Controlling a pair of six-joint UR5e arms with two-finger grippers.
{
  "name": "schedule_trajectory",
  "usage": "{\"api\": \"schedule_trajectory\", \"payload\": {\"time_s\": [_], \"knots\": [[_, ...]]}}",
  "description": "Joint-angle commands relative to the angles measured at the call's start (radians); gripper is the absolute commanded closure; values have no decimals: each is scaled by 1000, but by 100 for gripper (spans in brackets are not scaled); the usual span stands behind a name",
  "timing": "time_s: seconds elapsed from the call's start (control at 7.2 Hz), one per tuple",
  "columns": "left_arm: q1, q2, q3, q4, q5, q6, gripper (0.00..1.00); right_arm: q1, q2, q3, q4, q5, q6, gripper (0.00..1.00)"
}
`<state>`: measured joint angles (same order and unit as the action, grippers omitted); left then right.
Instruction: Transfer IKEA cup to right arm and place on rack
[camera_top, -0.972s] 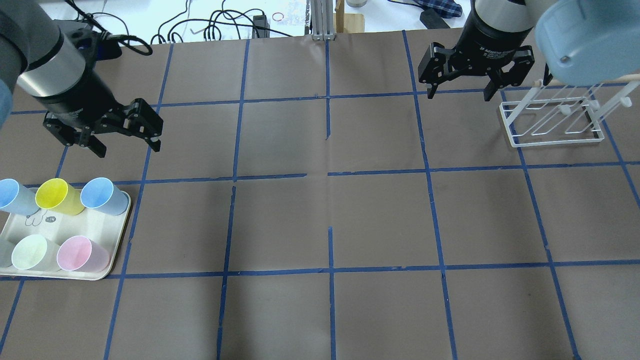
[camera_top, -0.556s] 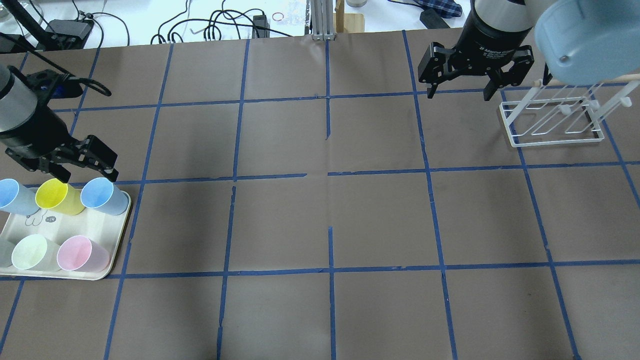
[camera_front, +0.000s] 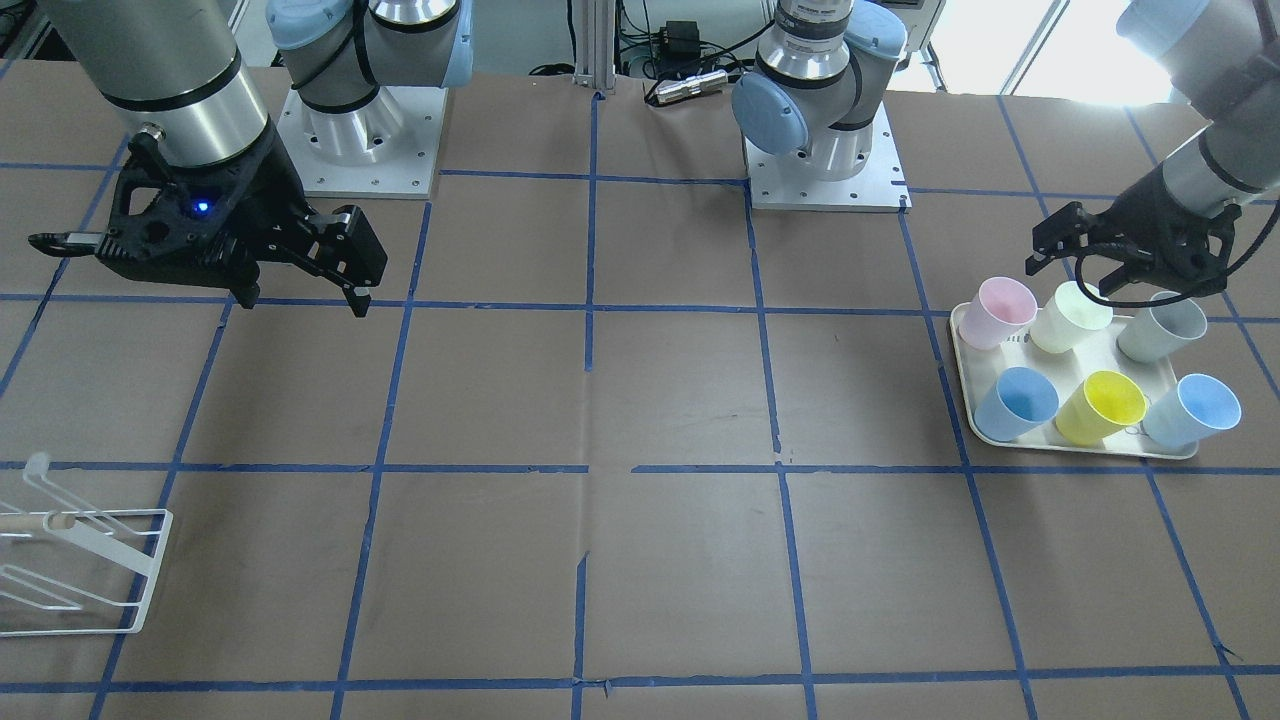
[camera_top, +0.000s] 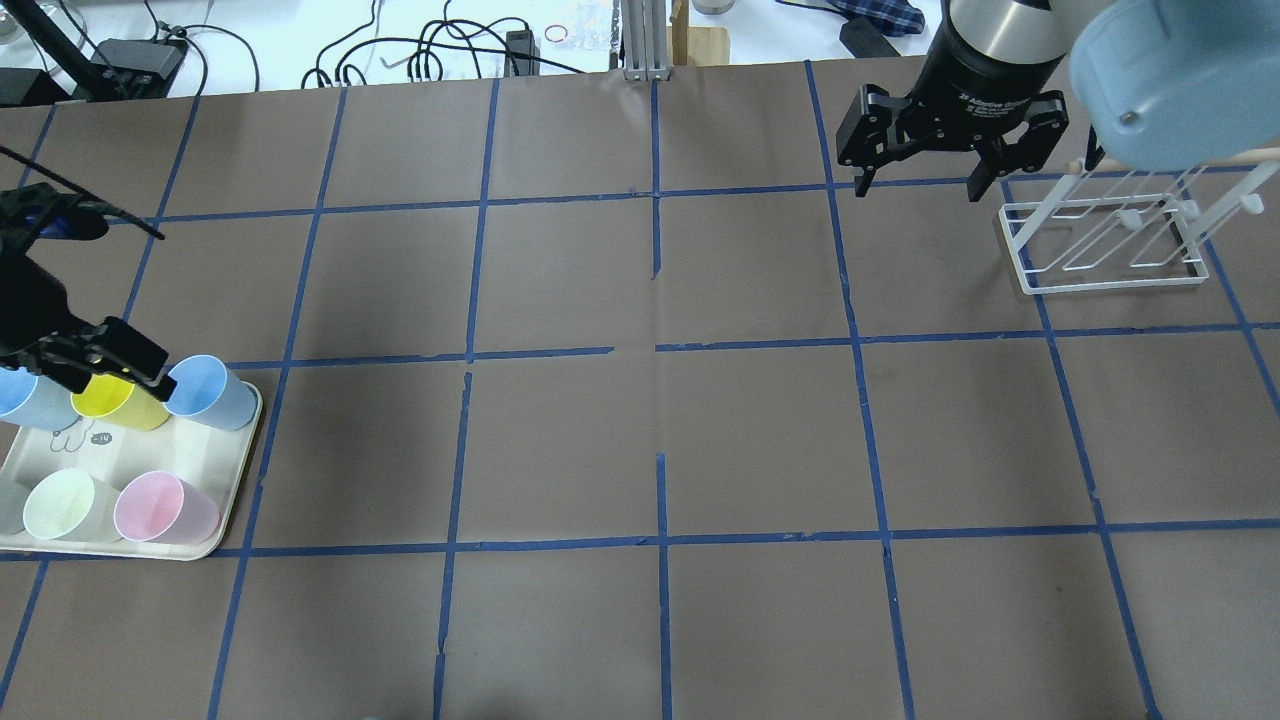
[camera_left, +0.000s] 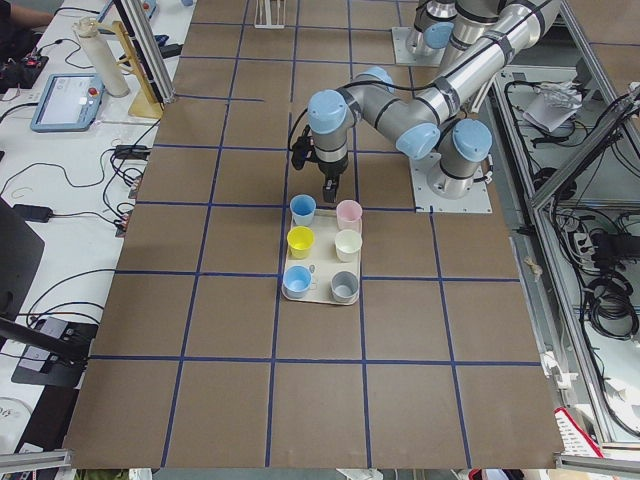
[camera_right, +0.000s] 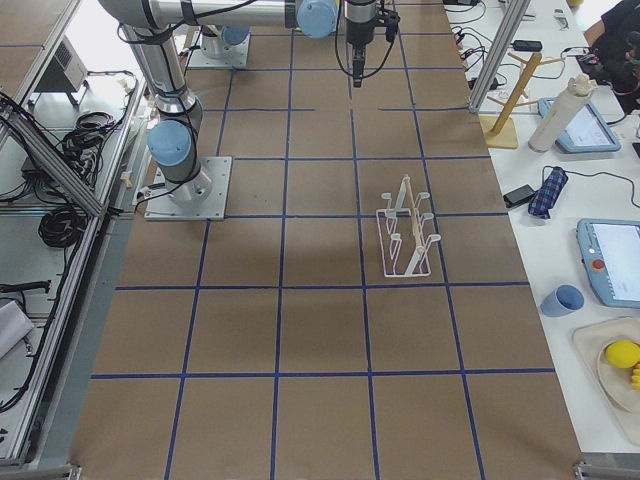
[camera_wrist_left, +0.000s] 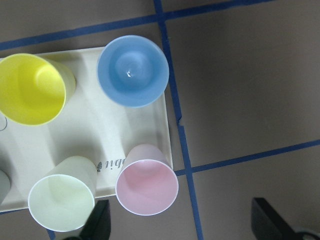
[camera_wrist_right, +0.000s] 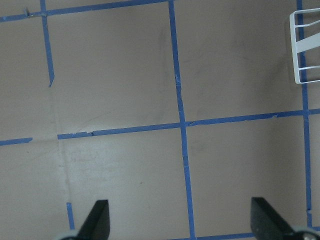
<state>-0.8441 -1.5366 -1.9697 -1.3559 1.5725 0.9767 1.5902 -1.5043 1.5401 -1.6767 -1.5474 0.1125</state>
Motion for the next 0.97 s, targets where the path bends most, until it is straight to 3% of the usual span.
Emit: {"api": "schedule_trajectory", "payload": {"time_s": [0.0,0.14,0.42,0.83], "knots": [[25,-10,-131,207,-3,217,0,-1,-1,0,0,0,0,0],[25,-17,-164,274,-3,261,0,1,-1,0,-1,0,-1,0],[30,-30,-172,281,11,440,0,-1,-1,0,-1,0,-1,0],[30,-82,-172,291,11,455,0,-1,-2,0,0,0,-1,0]]}}
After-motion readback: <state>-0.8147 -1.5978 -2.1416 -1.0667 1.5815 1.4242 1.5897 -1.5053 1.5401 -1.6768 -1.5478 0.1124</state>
